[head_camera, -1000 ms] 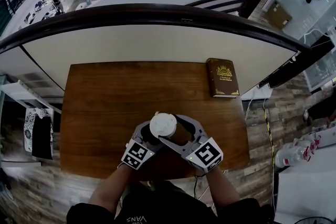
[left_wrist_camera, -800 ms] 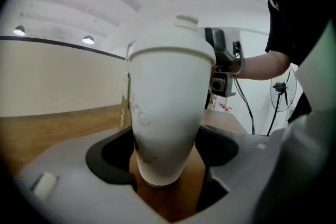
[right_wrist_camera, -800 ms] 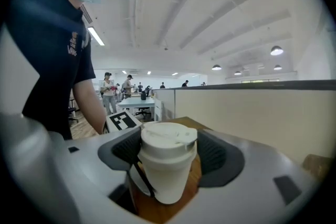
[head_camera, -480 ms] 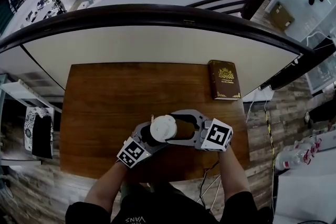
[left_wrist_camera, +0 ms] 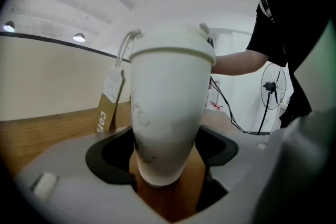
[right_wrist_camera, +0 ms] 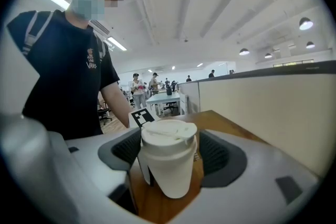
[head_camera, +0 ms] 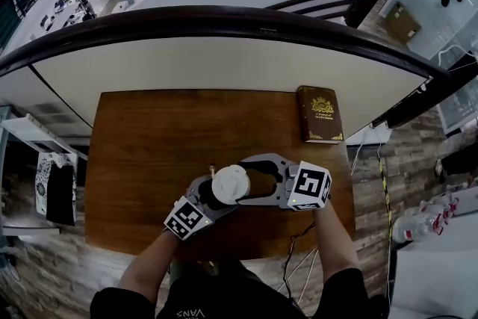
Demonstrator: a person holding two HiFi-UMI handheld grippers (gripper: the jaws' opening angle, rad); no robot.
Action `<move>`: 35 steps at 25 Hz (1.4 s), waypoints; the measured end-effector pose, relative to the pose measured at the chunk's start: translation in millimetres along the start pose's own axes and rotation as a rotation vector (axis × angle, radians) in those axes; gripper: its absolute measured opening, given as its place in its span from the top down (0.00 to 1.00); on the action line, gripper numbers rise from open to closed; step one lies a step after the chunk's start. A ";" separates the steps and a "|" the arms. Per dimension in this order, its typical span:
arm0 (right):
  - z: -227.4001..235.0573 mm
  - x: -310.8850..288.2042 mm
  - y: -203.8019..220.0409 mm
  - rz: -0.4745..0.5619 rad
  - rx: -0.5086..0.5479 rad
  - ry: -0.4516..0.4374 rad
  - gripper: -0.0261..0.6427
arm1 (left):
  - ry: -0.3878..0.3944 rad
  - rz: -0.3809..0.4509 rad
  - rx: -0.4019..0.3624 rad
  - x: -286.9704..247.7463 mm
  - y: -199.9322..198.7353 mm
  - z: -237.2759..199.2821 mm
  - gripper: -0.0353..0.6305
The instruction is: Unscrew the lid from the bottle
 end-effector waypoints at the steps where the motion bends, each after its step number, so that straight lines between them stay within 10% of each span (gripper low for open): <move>1: -2.0 0.8 -0.2 0.005 -0.006 0.035 0.49 | -0.002 0.000 -0.002 0.2 -0.1 0.2 0.40; 10: -34.2 9.7 -5.7 0.207 -0.050 0.624 0.49 | -0.032 0.005 0.006 -0.2 0.6 0.5 0.40; 16: -41.6 -6.2 -4.8 0.167 -0.016 0.807 0.48 | -0.045 0.000 0.007 -1.6 1.1 1.5 0.40; 35: -27.2 -20.7 2.2 0.071 -0.016 0.657 0.48 | -0.073 0.011 0.019 -1.3 0.9 2.3 0.40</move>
Point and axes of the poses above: the fingertips, and each gripper's own axes: x backward along the fingers, z to its right, y out of its underside, the point moved 4 cm from there along x, backward along the fingers, and after that the axes turned 4 degrees about -y, right-handed, at the moved point
